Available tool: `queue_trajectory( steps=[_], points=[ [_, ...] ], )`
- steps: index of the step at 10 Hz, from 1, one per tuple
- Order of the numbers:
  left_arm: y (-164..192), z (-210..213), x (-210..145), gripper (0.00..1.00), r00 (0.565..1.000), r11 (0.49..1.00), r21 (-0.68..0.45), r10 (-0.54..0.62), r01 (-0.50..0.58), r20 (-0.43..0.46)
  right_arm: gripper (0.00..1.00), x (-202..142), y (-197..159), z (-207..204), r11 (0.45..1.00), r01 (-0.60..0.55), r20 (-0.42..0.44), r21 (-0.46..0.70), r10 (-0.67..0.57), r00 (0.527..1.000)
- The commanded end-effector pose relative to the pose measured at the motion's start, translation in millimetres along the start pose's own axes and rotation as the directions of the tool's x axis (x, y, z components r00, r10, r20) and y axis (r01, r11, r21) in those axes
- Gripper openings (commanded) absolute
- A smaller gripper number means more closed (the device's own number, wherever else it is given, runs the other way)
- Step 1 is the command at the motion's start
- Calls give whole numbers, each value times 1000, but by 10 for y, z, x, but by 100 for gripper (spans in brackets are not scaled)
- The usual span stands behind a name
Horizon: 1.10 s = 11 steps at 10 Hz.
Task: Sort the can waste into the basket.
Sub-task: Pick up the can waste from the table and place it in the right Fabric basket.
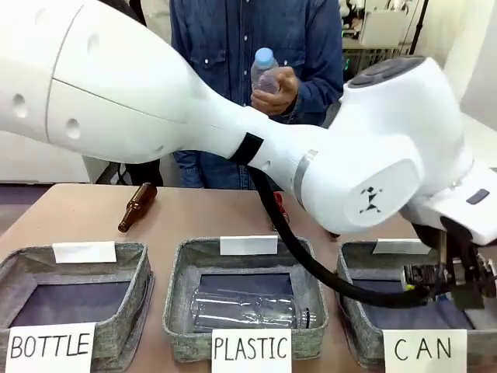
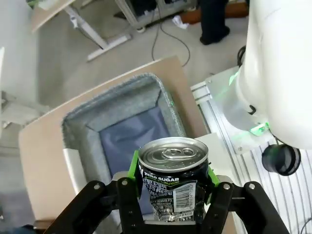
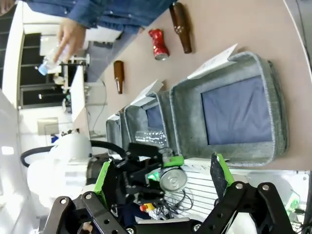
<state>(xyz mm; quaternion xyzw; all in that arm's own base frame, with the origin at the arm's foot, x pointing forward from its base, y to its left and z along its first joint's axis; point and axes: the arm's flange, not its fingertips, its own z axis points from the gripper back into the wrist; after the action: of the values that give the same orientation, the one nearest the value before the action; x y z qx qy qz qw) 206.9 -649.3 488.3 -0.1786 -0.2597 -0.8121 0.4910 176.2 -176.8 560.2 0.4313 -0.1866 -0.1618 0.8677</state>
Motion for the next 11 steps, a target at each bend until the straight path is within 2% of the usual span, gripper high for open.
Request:
queue_trajectory(
  steps=[1, 2, 3, 7, 8, 9, 11],
  points=[
    [-100, 416, -45, 51, 1000, 1000, 24, -8, 7, 24, 100, 59, 20, -12, 1000, -2, 15, 9, 2, 1000],
    [0, 0, 0, 51, 1000, 1000, 0, 0, 0, 0, 100, 59, 20, -12, 1000, -2, 15, 9, 2, 1000],
    [60, -108, -51, 51, 999, 1000, 17, -1, 2, -33, 100, 59, 20, -12, 1000, -2, 15, 9, 2, 1000],
    [136, -162, -120, 51, 999, 999, 44, -10, 12, -31, 100, 59, 20, -12, 1000, -2, 15, 9, 2, 1000],
    [131, -161, -163, 68, 999, 999, 52, -9, 11, -43, 100, 59, 20, -12, 1000, -2, 15, 9, 2, 1000],
    [134, -144, -194, 100, 999, 999, 52, 8, -5, -51, 100, 59, 20, -12, 1000, -2, 15, 9, 2, 1000],
    [151, -91, -217, 100, 998, 997, 73, 19, -16, -52, 100, 59, 20, -12, 1000, -2, 15, 9, 2, 1000]
  ],
)
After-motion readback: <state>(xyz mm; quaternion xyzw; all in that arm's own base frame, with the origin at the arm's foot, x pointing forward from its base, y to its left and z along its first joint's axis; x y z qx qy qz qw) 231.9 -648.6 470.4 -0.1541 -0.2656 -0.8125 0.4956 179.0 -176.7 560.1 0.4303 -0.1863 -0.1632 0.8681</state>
